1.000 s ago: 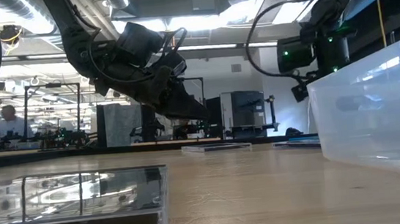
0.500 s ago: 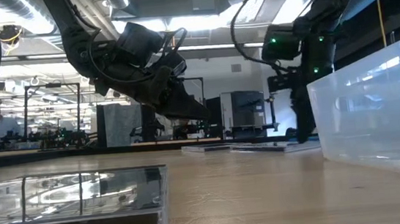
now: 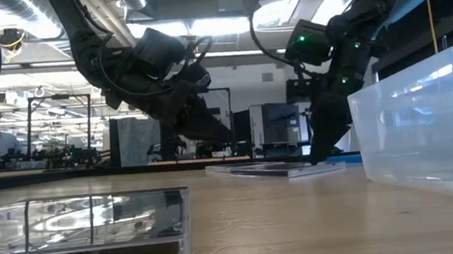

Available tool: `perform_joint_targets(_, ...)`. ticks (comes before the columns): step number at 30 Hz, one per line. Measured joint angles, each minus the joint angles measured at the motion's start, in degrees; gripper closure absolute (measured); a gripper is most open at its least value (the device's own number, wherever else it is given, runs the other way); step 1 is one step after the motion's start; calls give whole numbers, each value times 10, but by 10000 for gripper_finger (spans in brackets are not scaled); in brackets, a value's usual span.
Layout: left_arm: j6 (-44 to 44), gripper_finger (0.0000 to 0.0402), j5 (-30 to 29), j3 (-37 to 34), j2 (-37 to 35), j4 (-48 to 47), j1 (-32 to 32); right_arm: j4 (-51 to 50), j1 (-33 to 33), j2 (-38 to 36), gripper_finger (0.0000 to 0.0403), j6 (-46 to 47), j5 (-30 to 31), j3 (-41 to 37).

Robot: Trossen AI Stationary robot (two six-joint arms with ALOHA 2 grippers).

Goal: Pick & place jewel cases by type
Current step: Put the middle black CD case into the left transparent bin

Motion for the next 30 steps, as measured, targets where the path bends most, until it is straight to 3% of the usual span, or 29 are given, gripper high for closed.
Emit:
perform_joint_targets(4,30,288,0,0,0,-29,0,-13,9,-28,218,5,-7,11)
perform_joint_targets(13,5,288,0,0,0,-32,0,-72,19,-109,218,-35,-3,29)
perform_joint_targets(22,12,285,0,0,0,-32,0,-48,18,-168,218,-62,-4,-46)
perform_joint_targets(30,10,209,-4,0,0,-32,-3,61,13,-174,218,-5,-4,-128)
